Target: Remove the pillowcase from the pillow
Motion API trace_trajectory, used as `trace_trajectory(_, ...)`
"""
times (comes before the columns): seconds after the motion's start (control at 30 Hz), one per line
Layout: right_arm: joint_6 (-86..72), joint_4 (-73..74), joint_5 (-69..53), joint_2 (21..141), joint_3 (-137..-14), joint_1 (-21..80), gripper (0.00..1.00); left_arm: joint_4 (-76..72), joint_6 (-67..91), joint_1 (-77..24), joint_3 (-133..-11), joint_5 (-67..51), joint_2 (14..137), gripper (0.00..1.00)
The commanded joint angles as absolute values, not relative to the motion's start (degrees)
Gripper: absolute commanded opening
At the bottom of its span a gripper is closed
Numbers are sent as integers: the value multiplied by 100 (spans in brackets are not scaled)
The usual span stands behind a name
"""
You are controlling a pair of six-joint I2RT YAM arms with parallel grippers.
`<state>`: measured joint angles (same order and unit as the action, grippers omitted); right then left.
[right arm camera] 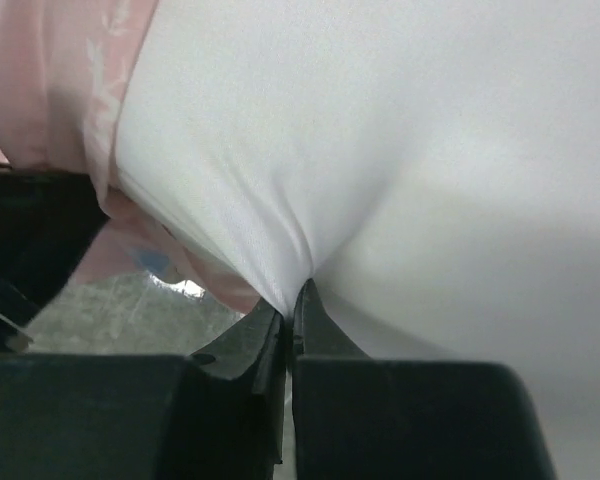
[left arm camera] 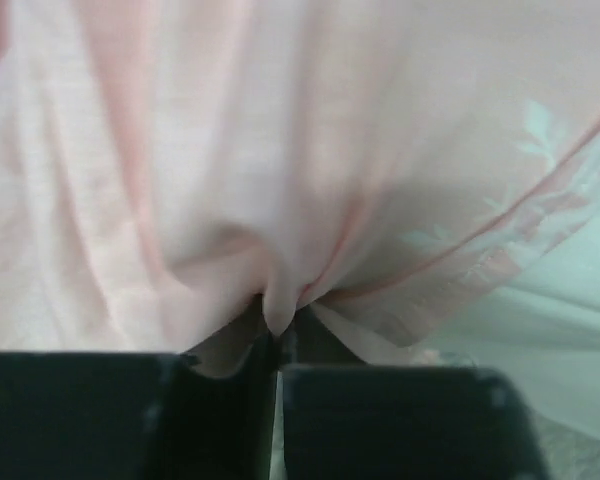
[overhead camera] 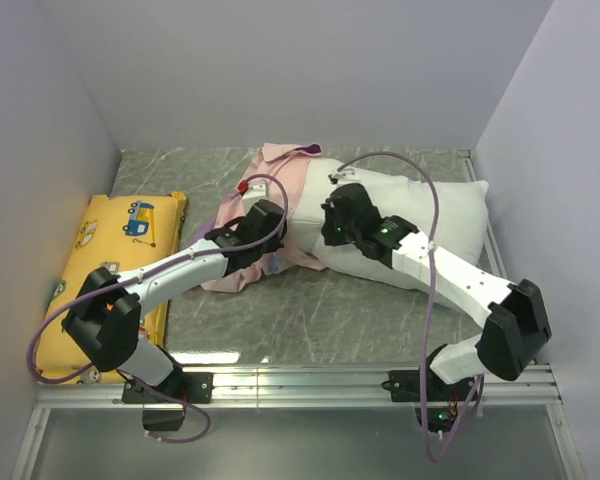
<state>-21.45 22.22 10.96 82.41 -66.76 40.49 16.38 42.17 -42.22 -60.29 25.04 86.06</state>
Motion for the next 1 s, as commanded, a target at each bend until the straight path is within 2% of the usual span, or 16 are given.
trace_trajectory(0.0,-2391,2373,906,7315,-6619,3596,0,1854,4307,-3947,-5881,3392,8403,1)
trace_trajectory(0.17,-2461,2663,739,6716,-6469,3042,0,1503,4263,-3104,-5450,2911,7946,0)
trace_trajectory(0.37,-2470,2970,133,6047,-6714,2760,0,1213,4131,-2268,-5396,2014,8374,1)
trace_trajectory(0.67,-2408,3366,-684,5230,-7584,2663,0,625,4245,-2074,-5590,908,9464,1)
trace_trajectory(0.97,-2513,3173,-895,4983,-8200,2646,0,53,4342,-2153,-5089,229,9439,0)
